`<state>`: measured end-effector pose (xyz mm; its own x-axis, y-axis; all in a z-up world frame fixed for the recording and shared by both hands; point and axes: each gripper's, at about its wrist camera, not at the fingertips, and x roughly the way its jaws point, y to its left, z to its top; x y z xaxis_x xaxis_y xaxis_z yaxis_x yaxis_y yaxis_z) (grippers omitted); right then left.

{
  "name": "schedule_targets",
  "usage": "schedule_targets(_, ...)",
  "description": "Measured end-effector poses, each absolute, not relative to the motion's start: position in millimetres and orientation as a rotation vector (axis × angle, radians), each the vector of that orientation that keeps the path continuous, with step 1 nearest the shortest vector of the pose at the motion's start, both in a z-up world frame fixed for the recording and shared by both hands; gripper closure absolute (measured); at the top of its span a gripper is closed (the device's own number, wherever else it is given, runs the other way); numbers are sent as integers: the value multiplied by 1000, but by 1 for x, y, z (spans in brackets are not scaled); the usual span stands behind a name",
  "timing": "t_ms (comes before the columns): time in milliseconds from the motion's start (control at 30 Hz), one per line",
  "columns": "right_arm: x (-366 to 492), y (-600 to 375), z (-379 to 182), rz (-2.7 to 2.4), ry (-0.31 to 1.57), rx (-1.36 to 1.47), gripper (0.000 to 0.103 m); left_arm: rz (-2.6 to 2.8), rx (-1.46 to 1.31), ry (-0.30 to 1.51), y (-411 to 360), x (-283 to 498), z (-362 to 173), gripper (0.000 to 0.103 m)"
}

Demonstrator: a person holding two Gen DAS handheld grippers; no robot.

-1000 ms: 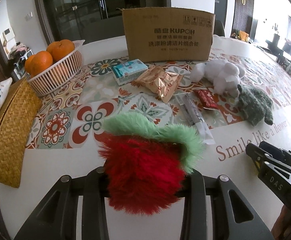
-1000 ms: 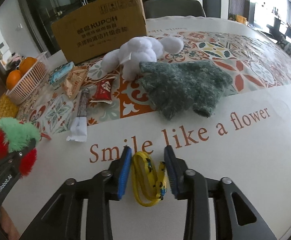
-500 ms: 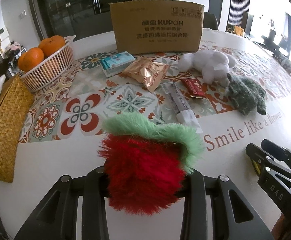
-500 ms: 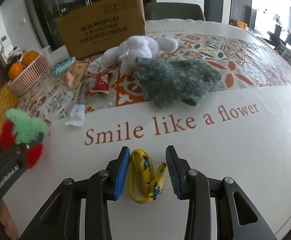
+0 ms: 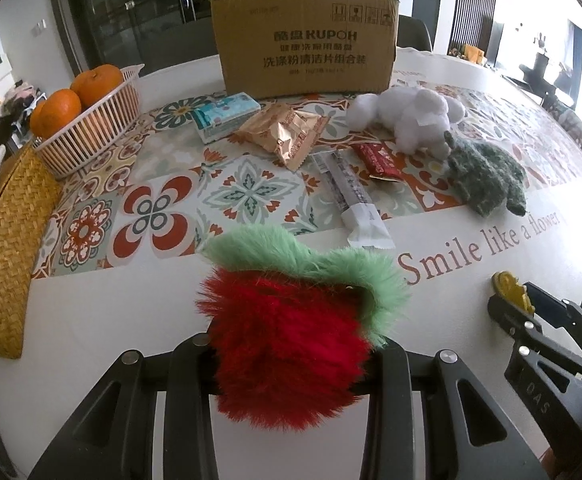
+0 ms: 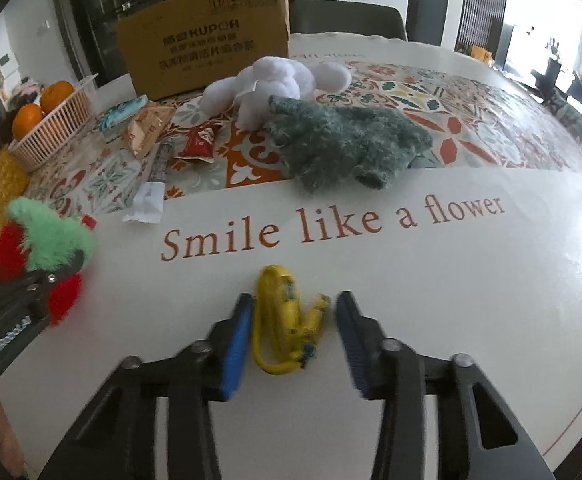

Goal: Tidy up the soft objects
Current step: 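Lift both held toys and carry them over the cardboard box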

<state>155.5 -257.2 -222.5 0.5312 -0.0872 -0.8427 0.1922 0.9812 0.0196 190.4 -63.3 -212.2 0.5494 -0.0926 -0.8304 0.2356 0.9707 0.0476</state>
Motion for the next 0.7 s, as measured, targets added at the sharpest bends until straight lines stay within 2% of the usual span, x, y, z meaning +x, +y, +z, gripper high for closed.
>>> schedule_targets(133, 158, -260, -222, -153, 1005, 122, 71, -199, 156, 965, -63, 190, -208, 67)
schedule_targets(700, 184, -247, -142, -19, 865, 98, 71, -179, 94, 850, -55, 206, -137, 67)
